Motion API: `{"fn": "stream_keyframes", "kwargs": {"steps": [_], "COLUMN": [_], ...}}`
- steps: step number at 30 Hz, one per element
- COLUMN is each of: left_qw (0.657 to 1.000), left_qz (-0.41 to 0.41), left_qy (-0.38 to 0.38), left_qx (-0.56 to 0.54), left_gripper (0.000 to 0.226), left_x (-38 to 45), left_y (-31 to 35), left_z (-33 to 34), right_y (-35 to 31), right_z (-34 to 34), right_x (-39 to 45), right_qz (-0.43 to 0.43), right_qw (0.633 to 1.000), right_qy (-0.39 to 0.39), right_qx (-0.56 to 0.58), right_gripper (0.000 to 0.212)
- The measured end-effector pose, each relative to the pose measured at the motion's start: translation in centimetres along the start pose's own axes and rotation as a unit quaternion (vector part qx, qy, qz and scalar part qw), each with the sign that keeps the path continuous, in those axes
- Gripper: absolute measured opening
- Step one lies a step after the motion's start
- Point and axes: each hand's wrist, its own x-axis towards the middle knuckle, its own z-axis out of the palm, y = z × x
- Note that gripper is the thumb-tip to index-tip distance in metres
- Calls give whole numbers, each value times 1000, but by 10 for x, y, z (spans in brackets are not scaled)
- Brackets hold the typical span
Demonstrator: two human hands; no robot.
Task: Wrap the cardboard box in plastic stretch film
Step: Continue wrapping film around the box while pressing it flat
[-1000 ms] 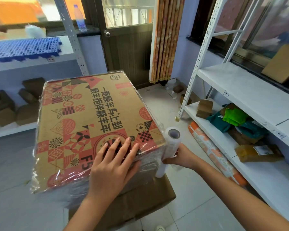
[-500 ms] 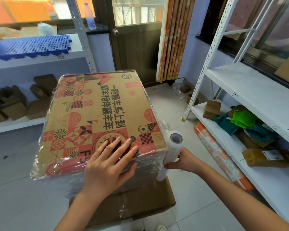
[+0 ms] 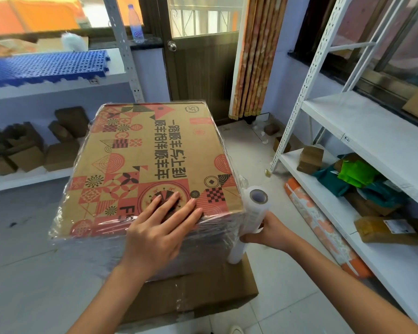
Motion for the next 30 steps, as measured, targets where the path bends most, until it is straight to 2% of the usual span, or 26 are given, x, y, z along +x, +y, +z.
{"fn": "stream_keyframes", "kwargs": {"steps": [7, 12, 21, 26, 30], "left_qw": [999, 998, 998, 998, 997], "left_qz": [10, 14, 17, 5, -41], "left_qy": [18, 18, 7, 8, 28], "left_qx": [-41, -55, -59, -61, -66], "left_gripper": [30, 38, 38, 29, 21], "left_x": [8, 16, -21, -30, -23], "left_y": [-25, -44, -34, -30, -14], "left_z": [-7, -14, -11, -18, -26], "right_y": [-16, -32, -32, -33, -34], "right_z": [5, 6, 26, 31, 32], "right_x": [0, 0, -13, -18, -20], "right_qz": [-6, -12, -7, -9, -15], "right_qw": [1000, 1000, 1000, 999, 998], "right_qy": [-1, -5, -24, -33, -52], "right_qx": [7, 1, -8, -17, -23], "right_gripper": [47, 46, 50, 52, 52]}}
